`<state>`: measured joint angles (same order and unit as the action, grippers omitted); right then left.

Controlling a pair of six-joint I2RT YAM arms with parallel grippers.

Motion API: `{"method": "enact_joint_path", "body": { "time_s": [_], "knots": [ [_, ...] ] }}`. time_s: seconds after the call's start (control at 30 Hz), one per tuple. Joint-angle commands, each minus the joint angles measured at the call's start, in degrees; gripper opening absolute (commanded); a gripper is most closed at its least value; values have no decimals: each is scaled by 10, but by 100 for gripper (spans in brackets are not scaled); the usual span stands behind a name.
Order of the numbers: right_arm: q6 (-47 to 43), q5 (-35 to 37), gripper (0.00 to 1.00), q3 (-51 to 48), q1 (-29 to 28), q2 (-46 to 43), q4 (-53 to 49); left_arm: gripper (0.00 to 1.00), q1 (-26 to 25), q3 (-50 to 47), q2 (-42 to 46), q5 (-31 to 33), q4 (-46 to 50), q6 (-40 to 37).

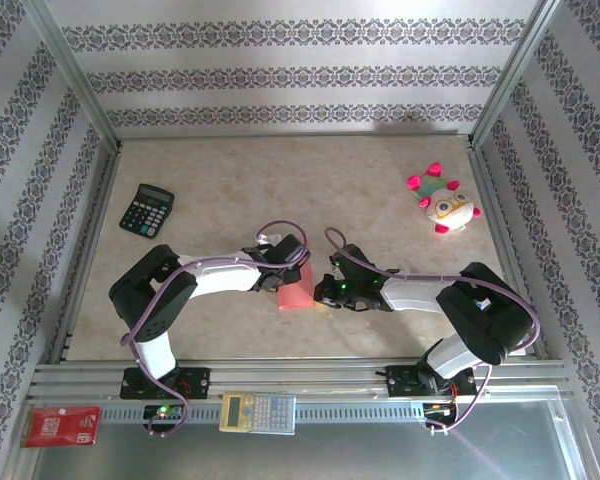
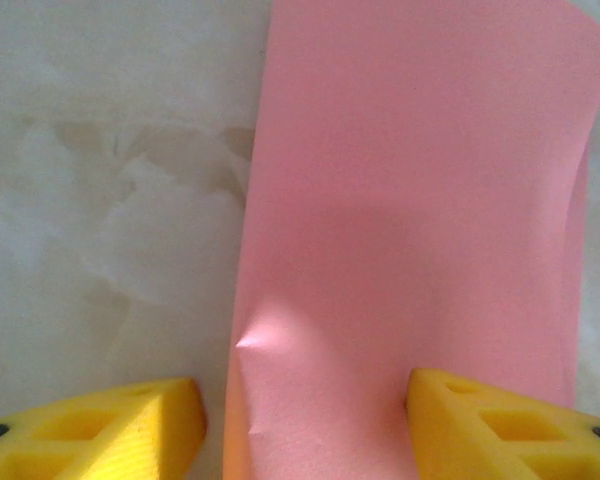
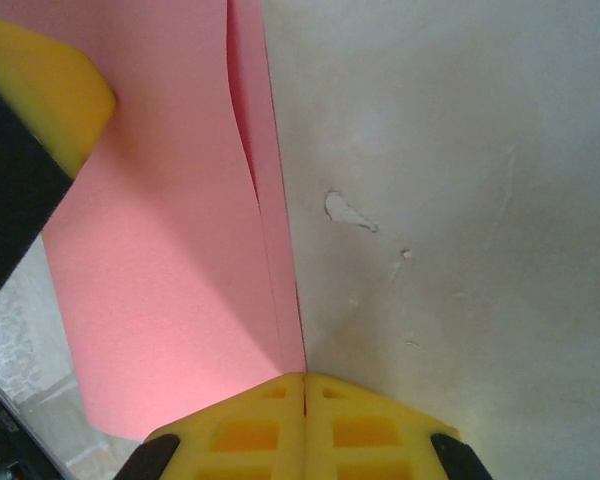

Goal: Fold a paper plane with a square sheet of paper (pick it up from the middle)
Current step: First fold in half a square sheet of paper at the center of the table.

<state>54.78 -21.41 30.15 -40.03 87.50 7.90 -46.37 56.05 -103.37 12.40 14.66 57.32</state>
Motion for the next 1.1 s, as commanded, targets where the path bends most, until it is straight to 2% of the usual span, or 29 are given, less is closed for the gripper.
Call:
{"method": "enact_joint_path", "body": {
  "time_s": [0.0, 0.83, 1.07],
  "knots": [
    [8, -1, 0, 5, -25, 32, 14, 62, 12, -12, -74, 36, -18, -3],
    [13, -6, 0, -5, -23, 39, 35, 69, 1, 15, -103, 50, -2, -5],
    [22, -24, 0, -15, -15, 38, 72, 71, 1, 17, -107, 51, -1, -3]
  ]
}}
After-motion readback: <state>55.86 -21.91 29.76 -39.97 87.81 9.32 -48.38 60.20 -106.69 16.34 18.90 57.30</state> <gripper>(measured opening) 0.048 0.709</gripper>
